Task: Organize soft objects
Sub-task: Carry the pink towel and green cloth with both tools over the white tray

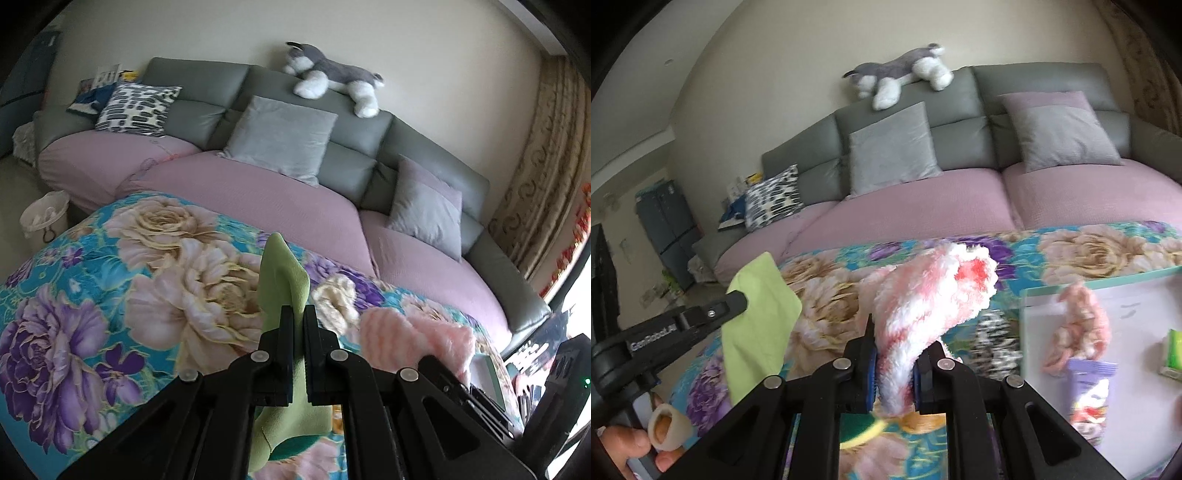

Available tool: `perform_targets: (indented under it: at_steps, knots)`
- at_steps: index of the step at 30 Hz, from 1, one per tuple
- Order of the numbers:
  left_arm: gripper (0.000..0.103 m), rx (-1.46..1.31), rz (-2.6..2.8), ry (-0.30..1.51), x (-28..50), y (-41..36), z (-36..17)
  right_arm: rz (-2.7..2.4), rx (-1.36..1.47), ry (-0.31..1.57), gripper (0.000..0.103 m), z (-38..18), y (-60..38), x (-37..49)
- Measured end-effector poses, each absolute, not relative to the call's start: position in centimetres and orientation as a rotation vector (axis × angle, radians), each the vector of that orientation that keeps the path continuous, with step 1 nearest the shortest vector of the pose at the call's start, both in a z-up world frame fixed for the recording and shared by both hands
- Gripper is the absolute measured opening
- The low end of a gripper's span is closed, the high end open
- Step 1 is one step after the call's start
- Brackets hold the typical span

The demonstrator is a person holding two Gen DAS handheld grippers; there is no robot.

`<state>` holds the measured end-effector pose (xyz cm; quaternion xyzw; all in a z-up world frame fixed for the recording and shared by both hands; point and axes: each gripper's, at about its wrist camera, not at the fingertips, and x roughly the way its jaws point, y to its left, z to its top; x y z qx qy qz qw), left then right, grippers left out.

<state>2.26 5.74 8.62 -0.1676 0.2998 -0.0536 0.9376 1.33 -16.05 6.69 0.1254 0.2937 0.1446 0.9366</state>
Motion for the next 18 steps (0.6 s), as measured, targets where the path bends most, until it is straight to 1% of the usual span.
perform_targets:
  at_steps: [18]
  knots:
    - [0.004, -0.14, -0.348, 0.618, 2.9, -6.8, 9.2, -0.094, 0.382, 0.542, 0.014, 6.8, -31.5, -0.8]
